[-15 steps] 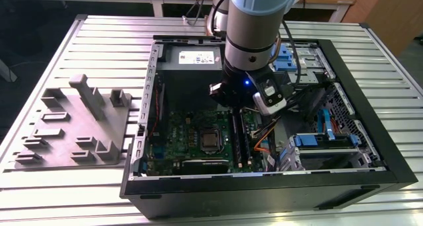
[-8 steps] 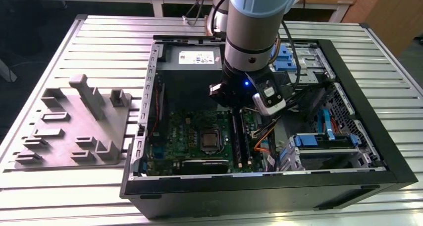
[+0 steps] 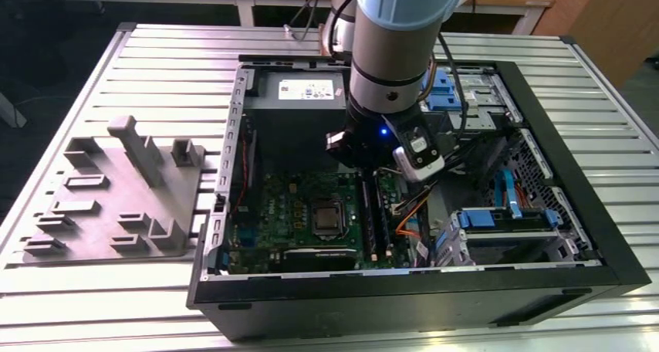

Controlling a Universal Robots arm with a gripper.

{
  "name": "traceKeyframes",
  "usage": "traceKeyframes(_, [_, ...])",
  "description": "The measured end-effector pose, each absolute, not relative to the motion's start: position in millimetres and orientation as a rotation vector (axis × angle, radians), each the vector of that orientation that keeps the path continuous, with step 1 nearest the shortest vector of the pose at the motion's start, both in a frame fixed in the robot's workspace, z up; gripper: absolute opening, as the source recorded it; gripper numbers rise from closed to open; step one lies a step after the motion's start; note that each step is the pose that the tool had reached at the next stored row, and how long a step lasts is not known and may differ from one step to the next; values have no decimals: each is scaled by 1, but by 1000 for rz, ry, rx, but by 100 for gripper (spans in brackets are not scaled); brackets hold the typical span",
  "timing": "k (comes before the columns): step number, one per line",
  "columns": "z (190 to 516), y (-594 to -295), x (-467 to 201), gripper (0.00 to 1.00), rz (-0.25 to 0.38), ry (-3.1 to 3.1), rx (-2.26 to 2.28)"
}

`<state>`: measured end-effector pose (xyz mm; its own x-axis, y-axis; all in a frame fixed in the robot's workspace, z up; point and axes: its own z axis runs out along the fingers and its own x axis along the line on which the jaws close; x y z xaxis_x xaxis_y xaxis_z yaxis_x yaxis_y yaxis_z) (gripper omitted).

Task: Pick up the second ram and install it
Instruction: 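Press down the second ram until it locks into place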

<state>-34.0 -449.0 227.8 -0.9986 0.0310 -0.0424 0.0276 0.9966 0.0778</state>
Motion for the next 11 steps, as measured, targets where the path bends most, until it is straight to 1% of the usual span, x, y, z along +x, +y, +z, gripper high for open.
traceKeyframes(11, [224, -445, -34, 10, 120, 3095, 45])
